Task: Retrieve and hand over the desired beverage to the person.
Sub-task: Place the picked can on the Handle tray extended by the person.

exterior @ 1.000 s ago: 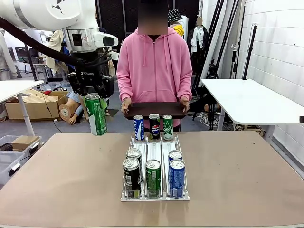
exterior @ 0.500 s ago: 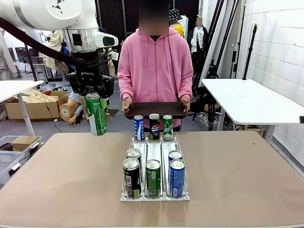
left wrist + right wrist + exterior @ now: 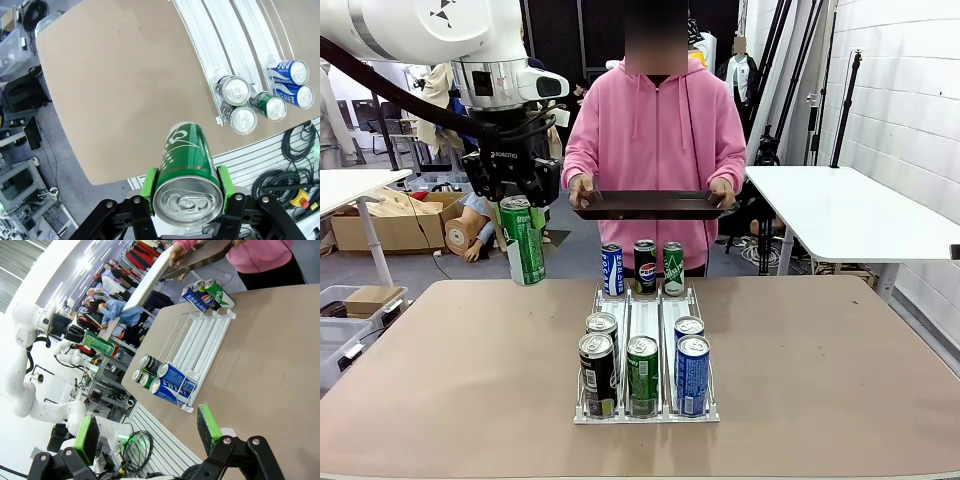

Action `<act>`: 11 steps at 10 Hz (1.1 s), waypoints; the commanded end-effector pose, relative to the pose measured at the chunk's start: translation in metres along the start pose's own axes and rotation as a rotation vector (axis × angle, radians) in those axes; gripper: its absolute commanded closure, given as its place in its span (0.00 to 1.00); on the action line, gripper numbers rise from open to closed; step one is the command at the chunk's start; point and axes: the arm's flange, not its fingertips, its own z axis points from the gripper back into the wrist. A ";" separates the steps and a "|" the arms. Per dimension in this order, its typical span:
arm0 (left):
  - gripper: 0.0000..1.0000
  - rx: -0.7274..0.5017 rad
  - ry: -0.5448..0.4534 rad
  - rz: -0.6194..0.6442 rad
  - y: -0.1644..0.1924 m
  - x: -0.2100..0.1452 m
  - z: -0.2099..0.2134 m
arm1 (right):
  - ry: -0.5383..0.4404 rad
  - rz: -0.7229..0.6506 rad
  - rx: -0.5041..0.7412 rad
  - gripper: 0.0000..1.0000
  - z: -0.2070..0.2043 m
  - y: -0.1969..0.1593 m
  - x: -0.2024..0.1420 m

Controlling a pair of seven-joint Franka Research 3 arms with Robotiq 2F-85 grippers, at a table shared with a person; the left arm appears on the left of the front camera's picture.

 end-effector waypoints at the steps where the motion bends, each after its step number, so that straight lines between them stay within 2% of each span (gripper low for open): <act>1: 1.00 0.000 -0.009 0.003 0.002 -0.001 0.004 | -0.002 0.012 0.010 0.00 0.000 0.000 0.000; 11: 1.00 0.000 0.000 0.000 0.000 0.000 0.000 | -0.002 0.012 0.010 0.00 0.000 0.000 0.000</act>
